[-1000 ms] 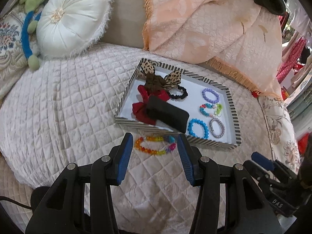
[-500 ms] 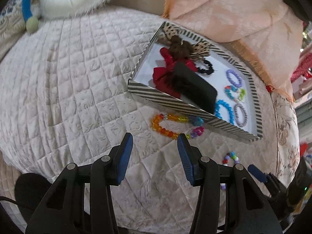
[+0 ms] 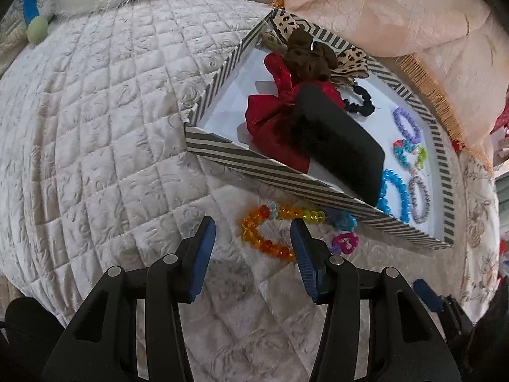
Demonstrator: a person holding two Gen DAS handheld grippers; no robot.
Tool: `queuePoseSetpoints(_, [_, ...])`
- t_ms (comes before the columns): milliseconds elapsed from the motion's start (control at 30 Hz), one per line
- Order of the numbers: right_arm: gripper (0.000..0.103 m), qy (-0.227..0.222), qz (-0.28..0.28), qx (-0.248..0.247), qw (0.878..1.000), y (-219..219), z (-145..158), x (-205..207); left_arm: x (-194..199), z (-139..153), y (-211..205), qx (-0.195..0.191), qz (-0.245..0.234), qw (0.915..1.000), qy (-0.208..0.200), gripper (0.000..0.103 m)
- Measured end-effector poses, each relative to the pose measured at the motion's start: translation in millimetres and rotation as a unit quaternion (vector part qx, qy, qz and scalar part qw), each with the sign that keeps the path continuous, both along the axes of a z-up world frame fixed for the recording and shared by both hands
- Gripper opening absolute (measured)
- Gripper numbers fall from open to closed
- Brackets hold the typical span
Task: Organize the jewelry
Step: 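Lower the left gripper to the orange bracelet while the right gripper grasps the multicolour beaded bracelet, then grasp the orange beaded bracelet with the left gripper while the right lifts the multicolour bracelet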
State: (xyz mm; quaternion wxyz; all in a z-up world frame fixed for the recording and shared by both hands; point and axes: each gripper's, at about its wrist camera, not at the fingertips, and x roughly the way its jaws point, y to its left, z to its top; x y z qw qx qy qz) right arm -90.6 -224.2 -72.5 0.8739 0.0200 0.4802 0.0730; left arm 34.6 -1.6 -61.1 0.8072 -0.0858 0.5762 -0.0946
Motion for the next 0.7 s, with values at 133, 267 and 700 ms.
queuePoseSetpoints(133, [0.047, -0.012, 0.014, -0.006, 1.0, 1.1, -2.2, -1.6, 2.4, -0.7, -1.2, -0.009, 0.004, 0.9999, -0.005, 0.048])
queuePoseSetpoints(267, [0.027, -0.013, 0.024, -0.007, 1.0, 0.1, -0.7, -3.2, 2.3, -0.7, -4.9, 0.009, 0.0, 0.9999, -0.013, 0.015])
queuePoseSetpoints(700, [0.009, -0.058, 0.031, 0.027, 0.997, -8.8, 54.7, -22.4, -18.1, 45.1, -3.8, -0.051, -0.04, 0.9975, -0.029, 0.009])
